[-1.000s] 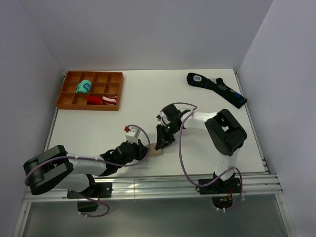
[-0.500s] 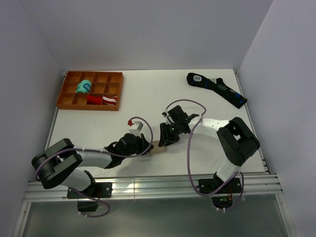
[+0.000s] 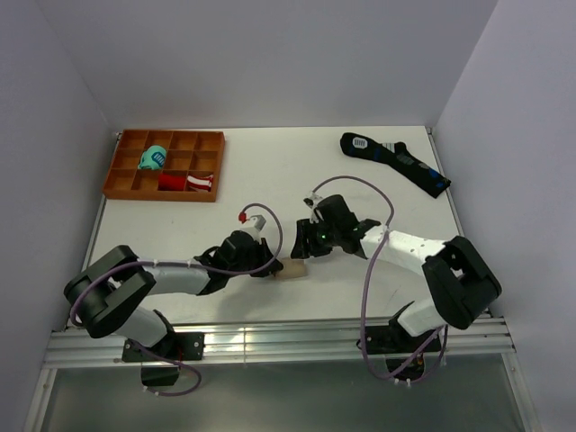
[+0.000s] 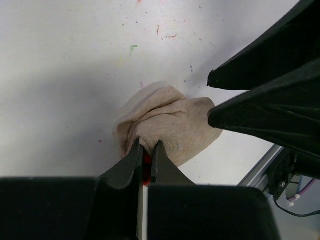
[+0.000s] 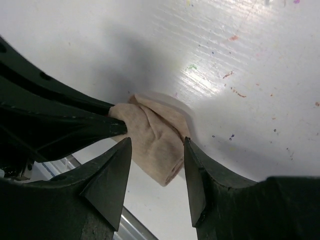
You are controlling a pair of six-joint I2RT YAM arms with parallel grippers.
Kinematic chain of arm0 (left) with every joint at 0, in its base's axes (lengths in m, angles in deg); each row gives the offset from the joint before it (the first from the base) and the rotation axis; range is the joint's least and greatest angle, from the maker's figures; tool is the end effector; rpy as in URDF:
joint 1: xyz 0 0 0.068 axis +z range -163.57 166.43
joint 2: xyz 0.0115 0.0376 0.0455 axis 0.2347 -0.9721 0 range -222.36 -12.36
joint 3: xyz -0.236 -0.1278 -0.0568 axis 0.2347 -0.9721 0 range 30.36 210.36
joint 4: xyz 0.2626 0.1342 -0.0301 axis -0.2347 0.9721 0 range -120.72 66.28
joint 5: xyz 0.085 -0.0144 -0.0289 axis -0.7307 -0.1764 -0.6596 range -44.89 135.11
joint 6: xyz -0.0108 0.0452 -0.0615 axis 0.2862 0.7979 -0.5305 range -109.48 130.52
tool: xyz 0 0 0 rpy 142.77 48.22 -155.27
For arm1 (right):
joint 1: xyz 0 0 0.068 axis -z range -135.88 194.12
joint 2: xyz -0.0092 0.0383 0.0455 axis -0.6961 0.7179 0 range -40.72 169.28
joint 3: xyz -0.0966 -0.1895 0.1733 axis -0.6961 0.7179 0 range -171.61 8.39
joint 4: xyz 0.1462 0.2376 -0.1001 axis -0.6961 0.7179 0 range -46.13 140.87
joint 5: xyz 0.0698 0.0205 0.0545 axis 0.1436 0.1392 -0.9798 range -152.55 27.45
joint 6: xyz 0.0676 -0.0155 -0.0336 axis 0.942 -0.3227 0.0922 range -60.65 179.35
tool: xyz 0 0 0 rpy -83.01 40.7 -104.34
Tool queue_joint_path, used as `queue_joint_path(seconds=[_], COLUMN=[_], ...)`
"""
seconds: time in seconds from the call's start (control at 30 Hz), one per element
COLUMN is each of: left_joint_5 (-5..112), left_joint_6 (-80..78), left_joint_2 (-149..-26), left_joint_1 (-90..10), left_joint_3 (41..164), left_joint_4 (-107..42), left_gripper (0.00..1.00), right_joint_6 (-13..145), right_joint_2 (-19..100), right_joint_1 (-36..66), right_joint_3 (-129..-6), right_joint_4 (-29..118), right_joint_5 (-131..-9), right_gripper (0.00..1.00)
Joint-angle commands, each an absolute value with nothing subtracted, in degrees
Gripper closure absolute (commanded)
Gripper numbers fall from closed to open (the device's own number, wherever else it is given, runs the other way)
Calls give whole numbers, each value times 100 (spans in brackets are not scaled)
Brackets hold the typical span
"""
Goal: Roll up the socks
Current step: Roll the sock at the center of the board.
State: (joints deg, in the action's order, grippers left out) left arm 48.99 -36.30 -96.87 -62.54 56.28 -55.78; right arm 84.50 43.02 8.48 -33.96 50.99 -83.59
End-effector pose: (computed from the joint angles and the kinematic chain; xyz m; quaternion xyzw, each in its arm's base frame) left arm 0.1995 -0.2361 0.0914 0.0325 0.8801 -0.3707 0.2948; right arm 0.2560 0.2126 0.1349 -0.1485 0.9097 0.3234 0.2140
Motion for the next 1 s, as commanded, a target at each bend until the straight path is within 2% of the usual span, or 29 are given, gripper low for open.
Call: queue_joint_path(seconds=[0.0,0.23,0.57,0.97], left_joint_5=[5178,5407,5732,6031], left_joint_6=[-3597,-3606,-3676,-3641], left_joint_2=[-9963,-10174,-10394,-10613], left_joint_1=[-6235,-6191,-6086,-6007], left_joint_3=[5682,5796,5814,5954], left_joint_4=[-4672,-4690,-4777,-4742], left_gripper=[100,100,100,100], right_joint_6=[8212,7790,7833,7869], right_joint_2=[3787,2951,3249,3266], right_joint_1=[817,782,149,-255], right_joint_3=[-3109,-2756,-2589,-2615], right_joint_4=[4512,4440,4624,4853], right_joint_5=[-8285,-8215,-7319,-6941], right_gripper=[46,45,45,44])
